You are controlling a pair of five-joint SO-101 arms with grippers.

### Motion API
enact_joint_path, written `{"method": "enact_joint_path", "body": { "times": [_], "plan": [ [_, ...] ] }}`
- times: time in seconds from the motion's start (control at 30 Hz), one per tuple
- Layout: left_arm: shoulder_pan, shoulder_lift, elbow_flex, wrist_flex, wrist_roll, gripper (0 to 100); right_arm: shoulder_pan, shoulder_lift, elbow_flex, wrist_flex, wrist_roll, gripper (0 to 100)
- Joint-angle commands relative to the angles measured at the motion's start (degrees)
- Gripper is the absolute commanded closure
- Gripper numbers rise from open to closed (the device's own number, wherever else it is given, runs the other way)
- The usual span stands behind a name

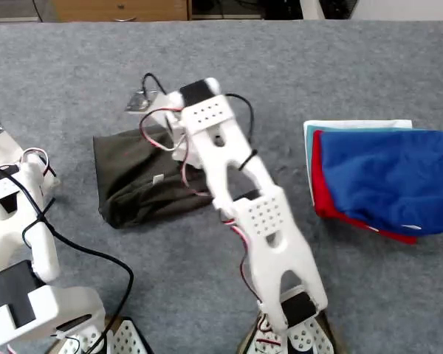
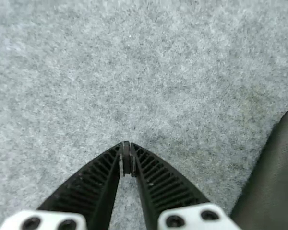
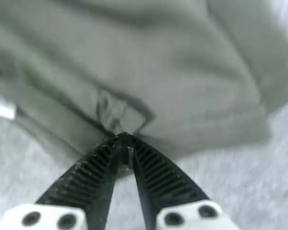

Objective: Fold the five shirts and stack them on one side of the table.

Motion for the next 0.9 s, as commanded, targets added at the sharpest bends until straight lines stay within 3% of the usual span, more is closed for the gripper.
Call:
{"method": "enact_joint_path", "body": {
  "times": [0.0, 0.27, 0.37, 0.6, 0.87],
  "plan": [
    [-0.8, -0.2, -1.1, -0.9, -0.1, 98, 2.1, -12.4, 10.1, 1.2, 0.5, 99.6],
    [-0.8, -0.2, -1.1, -0.9, -0.1, 98, 2.7, -24.0, 31.7, 0.4, 0.6, 99.6],
    [-0.8, -0.2, -1.1, -0.9, -0.1, 98, 2.6, -26.4, 32.3, 0.4, 0.7, 99.6],
    [-0.8, -0.2, -1.1, -0.9, -0.1, 98, -0.2, -25.2, 15.7, -2.5, 0.4, 99.5],
    [-0.8, -0.2, -1.1, -0.9, -0.1, 98, -6.5, 1.3, -8.9, -6.9, -4.9, 99.5]
  ]
}}
